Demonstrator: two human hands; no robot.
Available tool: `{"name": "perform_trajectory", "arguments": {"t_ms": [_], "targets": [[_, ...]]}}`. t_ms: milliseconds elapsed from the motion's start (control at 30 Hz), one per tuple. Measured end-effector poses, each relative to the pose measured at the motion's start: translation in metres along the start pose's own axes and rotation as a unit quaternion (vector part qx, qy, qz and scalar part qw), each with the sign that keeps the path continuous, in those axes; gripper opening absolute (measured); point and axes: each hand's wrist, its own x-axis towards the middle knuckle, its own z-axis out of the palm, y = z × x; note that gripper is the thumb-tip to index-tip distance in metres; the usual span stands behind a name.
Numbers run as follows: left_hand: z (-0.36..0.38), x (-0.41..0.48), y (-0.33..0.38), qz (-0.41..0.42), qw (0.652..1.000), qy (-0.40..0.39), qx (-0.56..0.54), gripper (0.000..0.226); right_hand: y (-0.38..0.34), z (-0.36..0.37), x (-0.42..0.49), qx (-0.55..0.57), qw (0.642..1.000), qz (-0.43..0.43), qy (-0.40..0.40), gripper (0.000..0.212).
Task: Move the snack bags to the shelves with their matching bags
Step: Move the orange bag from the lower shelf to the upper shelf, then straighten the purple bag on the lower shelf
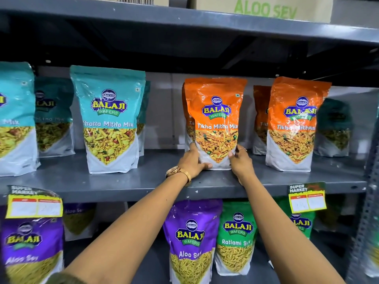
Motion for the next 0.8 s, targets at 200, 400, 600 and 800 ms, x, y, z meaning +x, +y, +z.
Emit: {"name": "perform_trajectory", "arguments": {"t_ms": [200,400,600,800], "targets": [[-0.011,-0.032,0.001,0.047,0.996,-0.017,-0.081,0.115,-0.010,-0.008,-0.047,0.010,0.995,-0.090,0.037,0.042],[-0.004,-0.136,-0.004,0.198,0.960,0.153,-0.128,0.068,-0.011,-0.003,-0.148,0.164,0.969,-0.161,0.086,0.027],[0.074,-0.230,-0.085,0.075,0.954,0.214,-0.196,0.051,0.081,0.022,-0.225,0.155,0.987,-0.017,0.020,0.016],[0.151,-0.249,-0.162,-0.205,0.950,0.046,-0.230,0.122,0.179,0.060,-0.247,0.104,0.965,0.191,-0.149,0.066]]}}
